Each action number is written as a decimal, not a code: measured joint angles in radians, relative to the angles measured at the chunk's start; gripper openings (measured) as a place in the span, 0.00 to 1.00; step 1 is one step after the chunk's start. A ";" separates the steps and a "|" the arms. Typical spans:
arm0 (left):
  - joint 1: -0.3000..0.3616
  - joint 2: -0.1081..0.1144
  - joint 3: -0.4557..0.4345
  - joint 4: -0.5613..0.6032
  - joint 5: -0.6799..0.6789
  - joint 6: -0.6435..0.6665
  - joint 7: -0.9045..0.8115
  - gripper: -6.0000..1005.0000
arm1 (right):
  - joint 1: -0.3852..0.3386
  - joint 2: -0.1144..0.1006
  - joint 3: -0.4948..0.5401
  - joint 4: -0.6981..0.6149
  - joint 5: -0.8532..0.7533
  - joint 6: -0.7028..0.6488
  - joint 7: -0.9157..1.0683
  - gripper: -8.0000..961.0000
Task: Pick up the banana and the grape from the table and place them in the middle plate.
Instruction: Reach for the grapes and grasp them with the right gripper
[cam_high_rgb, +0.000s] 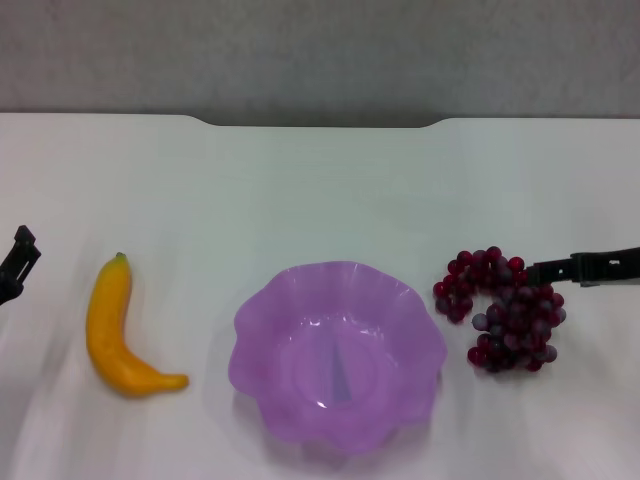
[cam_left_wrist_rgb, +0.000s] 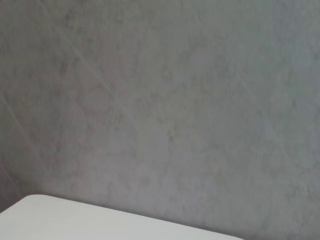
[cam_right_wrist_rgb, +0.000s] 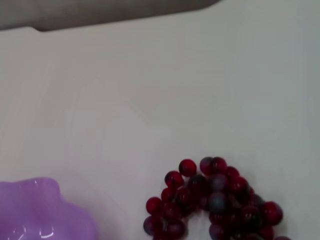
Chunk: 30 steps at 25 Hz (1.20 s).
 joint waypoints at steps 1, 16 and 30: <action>0.000 0.000 0.000 0.000 -0.001 0.000 0.000 0.89 | 0.015 0.000 0.003 -0.030 0.000 -0.006 -0.010 0.92; -0.001 -0.002 0.004 -0.014 0.004 0.000 0.000 0.89 | 0.183 -0.020 0.032 -0.374 -0.015 -0.145 -0.086 0.92; -0.003 -0.002 0.004 -0.020 0.004 0.000 0.000 0.89 | 0.228 -0.018 0.031 -0.475 -0.026 -0.227 -0.102 0.91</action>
